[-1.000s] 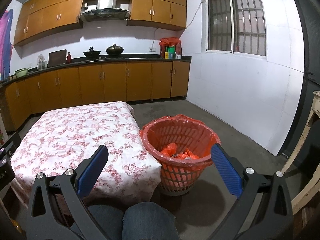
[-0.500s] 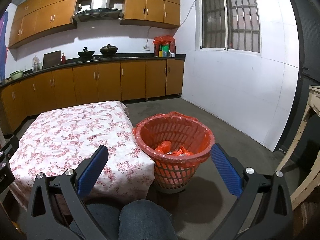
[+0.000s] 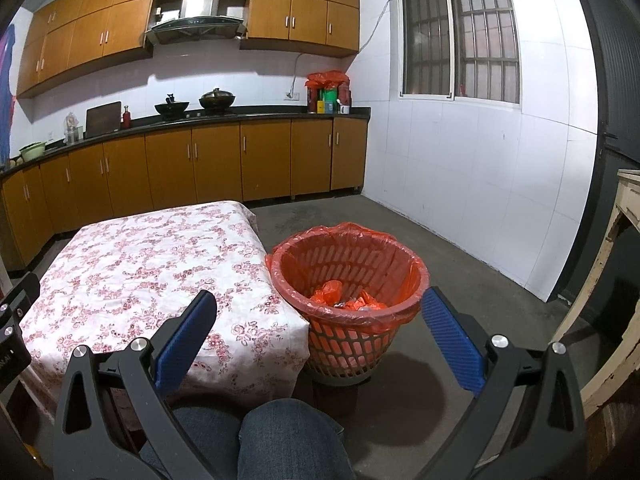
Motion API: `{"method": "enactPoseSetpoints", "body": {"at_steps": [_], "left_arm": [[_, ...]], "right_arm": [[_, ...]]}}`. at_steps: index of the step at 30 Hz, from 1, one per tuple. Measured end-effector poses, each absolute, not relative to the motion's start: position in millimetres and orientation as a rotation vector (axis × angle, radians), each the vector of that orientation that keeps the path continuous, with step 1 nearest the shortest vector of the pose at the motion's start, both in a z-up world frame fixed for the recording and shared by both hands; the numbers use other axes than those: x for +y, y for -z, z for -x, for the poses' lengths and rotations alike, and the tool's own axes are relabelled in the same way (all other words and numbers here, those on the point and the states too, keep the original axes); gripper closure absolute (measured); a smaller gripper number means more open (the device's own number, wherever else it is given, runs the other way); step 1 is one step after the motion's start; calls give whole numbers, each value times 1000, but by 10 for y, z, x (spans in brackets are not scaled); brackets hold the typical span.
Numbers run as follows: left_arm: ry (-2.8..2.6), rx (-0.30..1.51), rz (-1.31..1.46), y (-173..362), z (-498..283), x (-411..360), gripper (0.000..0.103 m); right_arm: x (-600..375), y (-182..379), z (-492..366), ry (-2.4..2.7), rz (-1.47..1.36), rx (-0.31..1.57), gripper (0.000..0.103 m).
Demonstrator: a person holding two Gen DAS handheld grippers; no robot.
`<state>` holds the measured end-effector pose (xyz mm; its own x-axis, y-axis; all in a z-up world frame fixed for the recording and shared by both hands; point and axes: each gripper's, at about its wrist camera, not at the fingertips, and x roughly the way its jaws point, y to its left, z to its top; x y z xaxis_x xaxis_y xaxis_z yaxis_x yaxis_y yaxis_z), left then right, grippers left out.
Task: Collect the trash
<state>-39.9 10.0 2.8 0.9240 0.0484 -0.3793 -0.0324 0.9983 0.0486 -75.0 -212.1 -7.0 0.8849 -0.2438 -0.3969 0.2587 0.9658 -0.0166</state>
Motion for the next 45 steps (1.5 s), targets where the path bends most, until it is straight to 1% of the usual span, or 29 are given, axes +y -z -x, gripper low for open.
{"method": "enactPoseSetpoints", "body": {"at_steps": [45], "left_arm": [[-36, 405, -34, 14, 395, 77, 4]], "right_arm": [[-2149, 93, 772, 268, -41, 411, 2]]}}
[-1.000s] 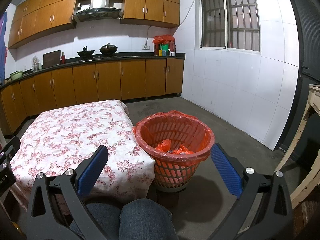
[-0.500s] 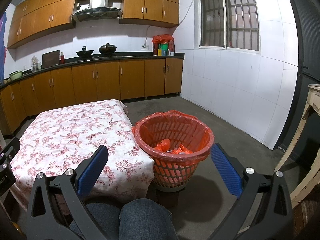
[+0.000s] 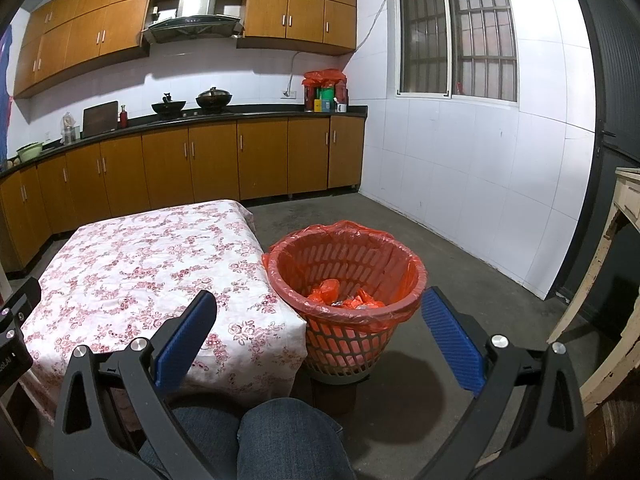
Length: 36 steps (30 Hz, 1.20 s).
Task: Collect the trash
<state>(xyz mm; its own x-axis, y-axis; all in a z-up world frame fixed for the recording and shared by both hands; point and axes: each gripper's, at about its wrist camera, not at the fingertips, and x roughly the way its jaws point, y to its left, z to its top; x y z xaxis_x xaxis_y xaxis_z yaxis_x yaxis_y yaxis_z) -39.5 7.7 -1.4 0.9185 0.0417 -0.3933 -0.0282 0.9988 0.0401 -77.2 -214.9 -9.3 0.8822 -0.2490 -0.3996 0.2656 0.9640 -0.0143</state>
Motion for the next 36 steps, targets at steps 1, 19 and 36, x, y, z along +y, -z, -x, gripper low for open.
{"method": "enactPoseSetpoints", "body": {"at_steps": [1, 19, 36], "left_arm": [[-36, 405, -34, 15, 397, 75, 4], [-34, 410, -32, 25, 380, 86, 4], [-32, 413, -31, 28, 369, 82, 4]], "right_arm": [[-2150, 94, 776, 268, -41, 411, 2], [-2167, 107, 762, 268, -41, 417, 2], [-2169, 99, 751, 268, -41, 418, 2]]}}
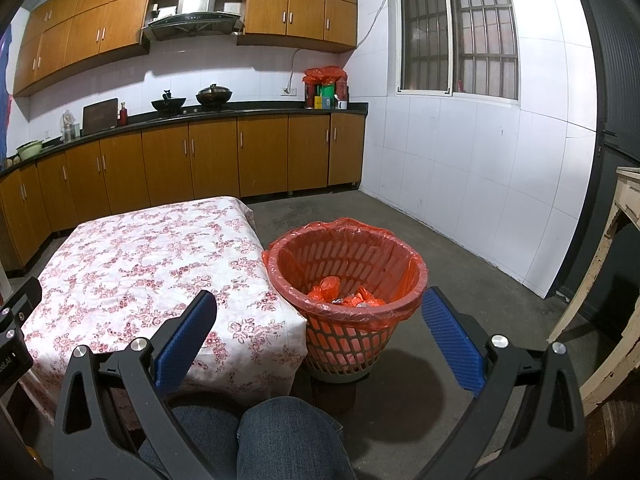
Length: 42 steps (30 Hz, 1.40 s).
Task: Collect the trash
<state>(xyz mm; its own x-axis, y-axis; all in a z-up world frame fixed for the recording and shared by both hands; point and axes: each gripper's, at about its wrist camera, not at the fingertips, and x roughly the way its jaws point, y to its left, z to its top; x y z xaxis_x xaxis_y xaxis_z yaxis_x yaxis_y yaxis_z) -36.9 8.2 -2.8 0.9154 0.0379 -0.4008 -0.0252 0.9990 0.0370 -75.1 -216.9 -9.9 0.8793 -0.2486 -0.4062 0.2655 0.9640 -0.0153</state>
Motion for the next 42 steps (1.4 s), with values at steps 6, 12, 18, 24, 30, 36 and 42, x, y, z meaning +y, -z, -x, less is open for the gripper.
{"method": "enactPoseSetpoints", "body": {"at_steps": [6, 12, 18, 24, 30, 36, 42], "left_arm": [[-32, 414, -31, 25, 368, 83, 4], [-32, 414, -31, 26, 370, 76, 4], [-32, 414, -31, 18, 366, 85, 4], [-31, 417, -31, 18, 368, 81, 4], [-32, 416, -30, 9, 364, 91, 4], [-32, 419, -27, 26, 371, 82, 4], [-34, 424, -26, 77, 383, 73, 4]], "right_arm": [[-2170, 97, 751, 268, -41, 418, 2], [-2173, 94, 750, 268, -41, 418, 2], [-2175, 92, 750, 268, -42, 419, 2], [-2179, 90, 750, 268, -42, 419, 2], [-2176, 99, 756, 268, -41, 421, 2], [-2175, 107, 762, 269, -42, 422, 2], [-2169, 117, 775, 270, -43, 423, 2]]}}
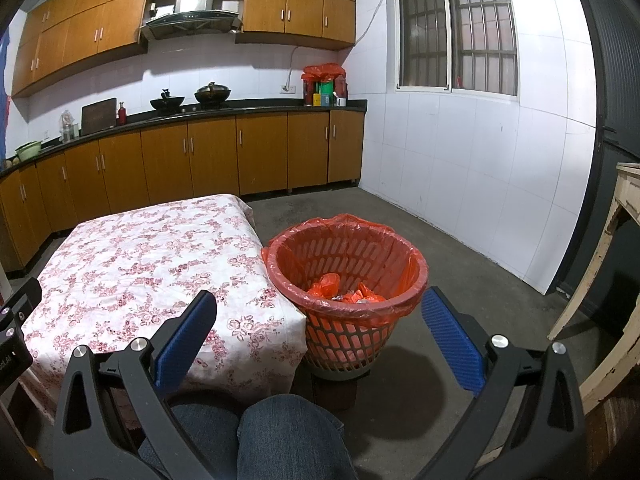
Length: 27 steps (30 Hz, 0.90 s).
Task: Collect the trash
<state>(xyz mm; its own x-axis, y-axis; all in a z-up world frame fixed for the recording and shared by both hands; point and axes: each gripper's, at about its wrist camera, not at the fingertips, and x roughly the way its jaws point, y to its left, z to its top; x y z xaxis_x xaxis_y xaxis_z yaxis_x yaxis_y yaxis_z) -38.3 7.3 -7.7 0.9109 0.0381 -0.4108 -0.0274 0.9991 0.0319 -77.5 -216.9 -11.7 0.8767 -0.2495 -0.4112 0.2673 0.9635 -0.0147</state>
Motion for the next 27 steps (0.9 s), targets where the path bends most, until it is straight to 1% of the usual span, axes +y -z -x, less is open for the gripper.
{"method": "enactPoseSetpoints", "body": {"at_steps": [27], "left_arm": [[-26, 433, -24, 84, 372, 103, 4]], "right_arm": [[-2185, 104, 773, 269, -44, 425, 2]]}}
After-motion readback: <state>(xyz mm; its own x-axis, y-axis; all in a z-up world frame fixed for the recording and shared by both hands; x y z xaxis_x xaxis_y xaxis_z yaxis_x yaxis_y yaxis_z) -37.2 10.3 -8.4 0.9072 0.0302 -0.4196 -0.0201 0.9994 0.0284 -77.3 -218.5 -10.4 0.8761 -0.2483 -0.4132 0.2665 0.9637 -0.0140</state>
